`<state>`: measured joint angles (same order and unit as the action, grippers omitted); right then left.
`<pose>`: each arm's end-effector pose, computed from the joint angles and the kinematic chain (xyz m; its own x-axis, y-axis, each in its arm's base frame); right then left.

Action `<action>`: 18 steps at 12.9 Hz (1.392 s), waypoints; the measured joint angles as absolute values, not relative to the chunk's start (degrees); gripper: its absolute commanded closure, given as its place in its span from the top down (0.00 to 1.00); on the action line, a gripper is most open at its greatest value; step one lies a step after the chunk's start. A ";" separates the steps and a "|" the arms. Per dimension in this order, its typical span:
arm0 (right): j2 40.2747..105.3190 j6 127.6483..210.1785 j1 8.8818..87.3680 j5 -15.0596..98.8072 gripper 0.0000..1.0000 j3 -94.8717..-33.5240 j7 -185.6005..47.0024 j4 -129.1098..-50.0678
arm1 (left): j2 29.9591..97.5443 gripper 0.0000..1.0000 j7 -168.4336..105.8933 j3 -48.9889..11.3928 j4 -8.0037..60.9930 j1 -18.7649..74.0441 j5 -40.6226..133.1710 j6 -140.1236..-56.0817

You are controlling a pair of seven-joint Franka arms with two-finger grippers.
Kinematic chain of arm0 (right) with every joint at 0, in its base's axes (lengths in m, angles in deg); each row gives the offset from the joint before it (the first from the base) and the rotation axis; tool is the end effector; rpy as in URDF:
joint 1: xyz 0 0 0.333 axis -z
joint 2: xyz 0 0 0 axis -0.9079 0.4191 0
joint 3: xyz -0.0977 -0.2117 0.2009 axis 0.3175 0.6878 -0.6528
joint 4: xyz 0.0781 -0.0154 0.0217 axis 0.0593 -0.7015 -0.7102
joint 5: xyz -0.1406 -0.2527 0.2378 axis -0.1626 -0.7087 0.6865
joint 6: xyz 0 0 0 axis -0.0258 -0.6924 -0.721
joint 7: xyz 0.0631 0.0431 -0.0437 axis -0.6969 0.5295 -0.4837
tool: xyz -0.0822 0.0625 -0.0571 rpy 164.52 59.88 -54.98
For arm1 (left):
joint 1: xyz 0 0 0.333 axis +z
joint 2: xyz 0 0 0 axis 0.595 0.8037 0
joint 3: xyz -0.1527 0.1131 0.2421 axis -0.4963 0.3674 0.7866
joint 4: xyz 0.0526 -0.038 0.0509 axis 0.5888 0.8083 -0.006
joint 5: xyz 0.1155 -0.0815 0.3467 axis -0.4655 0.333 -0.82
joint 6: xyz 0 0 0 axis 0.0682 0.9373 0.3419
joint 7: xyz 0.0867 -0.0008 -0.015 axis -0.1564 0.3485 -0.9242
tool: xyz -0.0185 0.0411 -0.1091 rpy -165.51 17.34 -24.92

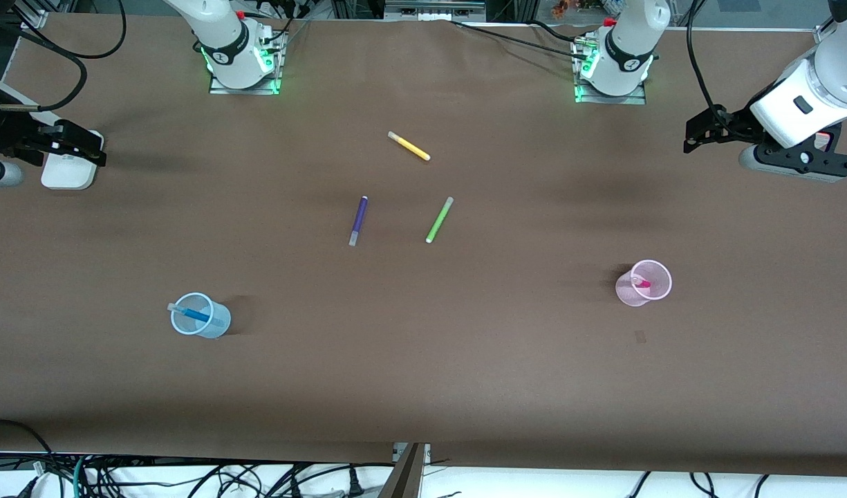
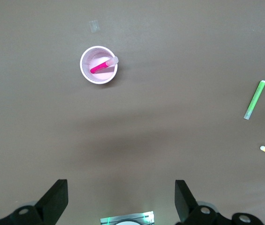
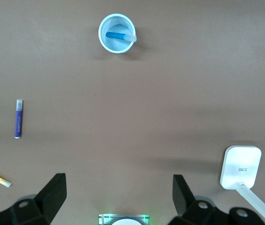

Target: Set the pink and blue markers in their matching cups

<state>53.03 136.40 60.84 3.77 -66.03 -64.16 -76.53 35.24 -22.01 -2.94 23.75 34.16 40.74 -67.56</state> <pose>0.5408 0.0057 0.5931 0.9933 0.0086 -0.1155 0.0115 -0.9996 0.0250 0.5062 -0.0498 0.5736 0.9827 -0.1340 -0.1282 -0.1266 -0.9899 0.0643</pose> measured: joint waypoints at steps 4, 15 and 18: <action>53.73 136.43 61.25 3.71 1.00 -66.03 -64.16 -76.56 | 35.24 1.00 -22.01 -2.94 23.75 34.16 40.74 -68.24; 54.05 136.60 61.25 3.71 1.00 -66.03 -64.12 -76.47 | 35.35 1.00 -22.01 -2.94 23.75 34.16 40.74 -68.59; 54.05 136.60 61.25 3.71 1.00 -66.03 -64.08 -76.47 | 35.36 1.00 -22.01 -2.93 23.75 34.16 40.74 -68.59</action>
